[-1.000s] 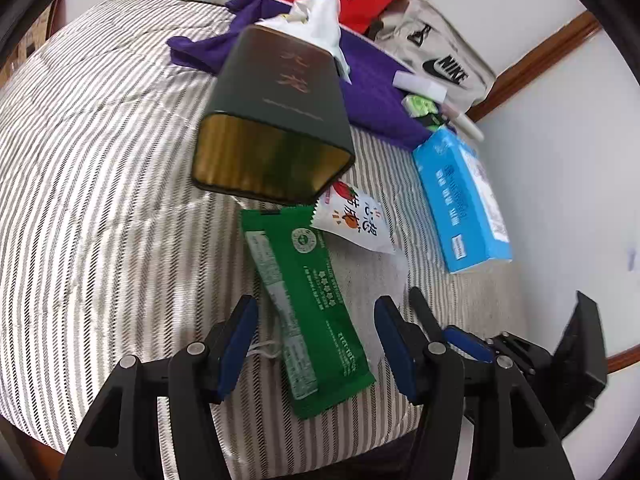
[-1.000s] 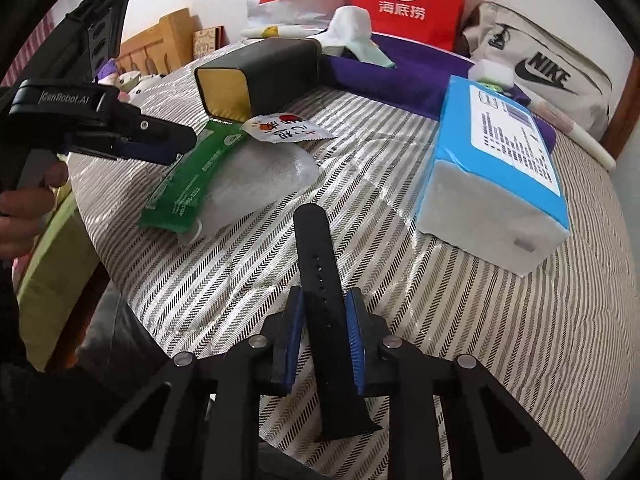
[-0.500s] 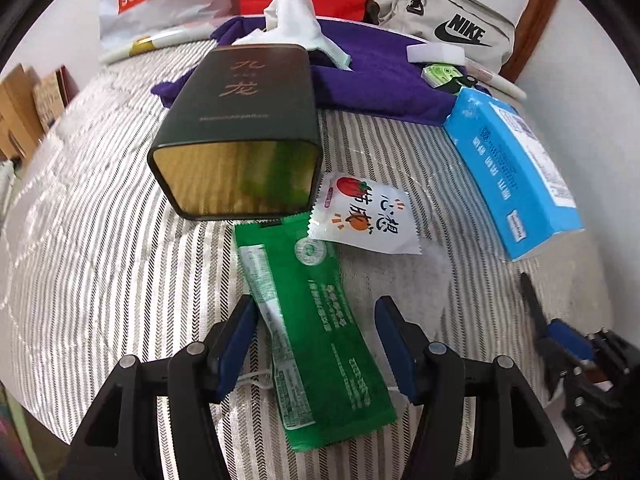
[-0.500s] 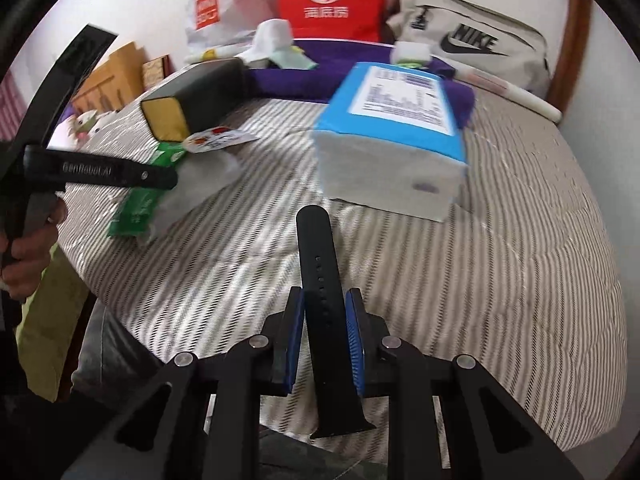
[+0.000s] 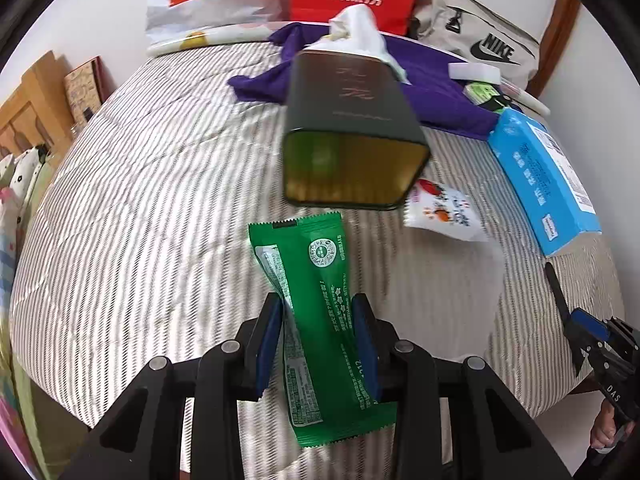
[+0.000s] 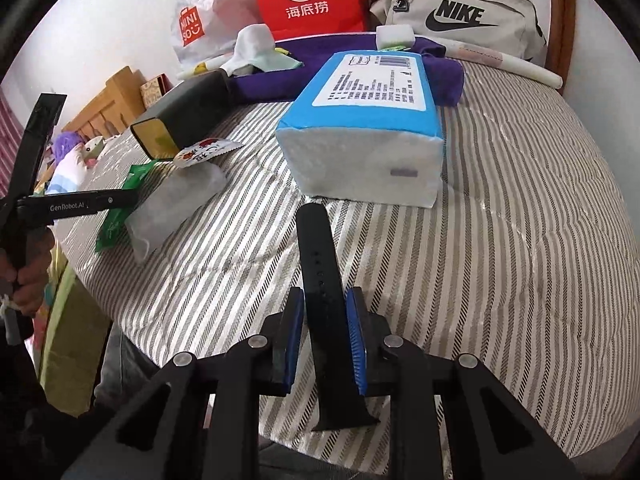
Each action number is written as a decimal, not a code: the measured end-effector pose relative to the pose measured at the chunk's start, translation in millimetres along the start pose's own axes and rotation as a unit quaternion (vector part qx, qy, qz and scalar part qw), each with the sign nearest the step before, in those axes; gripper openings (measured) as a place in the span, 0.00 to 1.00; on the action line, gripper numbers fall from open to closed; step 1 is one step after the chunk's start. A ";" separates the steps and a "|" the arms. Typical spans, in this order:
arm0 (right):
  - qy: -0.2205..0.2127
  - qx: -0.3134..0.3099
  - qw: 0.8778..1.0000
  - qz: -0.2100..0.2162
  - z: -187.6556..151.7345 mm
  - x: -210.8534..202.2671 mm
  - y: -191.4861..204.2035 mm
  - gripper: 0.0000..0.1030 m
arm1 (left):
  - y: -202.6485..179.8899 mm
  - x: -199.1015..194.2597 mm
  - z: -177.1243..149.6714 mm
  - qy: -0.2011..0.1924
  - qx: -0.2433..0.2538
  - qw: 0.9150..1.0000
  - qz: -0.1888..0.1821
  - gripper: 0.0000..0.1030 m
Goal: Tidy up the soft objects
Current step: 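Grasp the black strap with the right tool while the left tool grasps the green snack packet, then carry the green packet with the left tool and the strap with the right tool to the purple towel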
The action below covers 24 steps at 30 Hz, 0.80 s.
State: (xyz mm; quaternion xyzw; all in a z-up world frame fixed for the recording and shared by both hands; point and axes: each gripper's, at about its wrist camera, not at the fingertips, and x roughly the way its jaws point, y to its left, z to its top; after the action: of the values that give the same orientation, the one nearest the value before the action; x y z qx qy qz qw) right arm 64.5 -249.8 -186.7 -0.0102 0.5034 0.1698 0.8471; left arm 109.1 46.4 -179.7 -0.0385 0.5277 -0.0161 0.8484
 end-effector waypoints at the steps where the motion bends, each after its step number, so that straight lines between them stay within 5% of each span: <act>1: 0.000 -0.011 1.000 -0.008 -1.1 -0.2 3.9 0.23 | 3.3 0.6 -1.2 0.002 -0.003 1.000 -0.003 0.33; 4: -0.002 -0.031 0.999 -0.017 -1.4 1.3 14.5 0.37 | 4.9 3.3 -3.4 0.005 -0.006 1.000 -0.015 0.36; 6: -0.011 -0.041 0.999 -0.026 -1.6 3.6 19.0 0.38 | 0.4 3.9 -3.5 0.001 0.003 1.000 -0.013 0.36; 11: -0.031 -0.033 0.998 -0.048 -2.6 4.4 18.1 0.22 | -0.9 4.1 -3.9 -0.018 0.005 1.000 -0.014 0.35; 24: -0.025 -0.003 0.999 -0.030 2.9 -10.0 20.2 0.19 | 13.4 -14.9 -1.9 -0.023 -0.018 0.998 -0.058 0.31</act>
State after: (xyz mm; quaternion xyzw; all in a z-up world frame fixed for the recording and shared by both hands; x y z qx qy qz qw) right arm 56.6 -233.0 -173.5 -0.0233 0.4810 0.1458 0.8642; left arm 100.6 60.7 -168.3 -0.0846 0.5048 -0.0554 0.8573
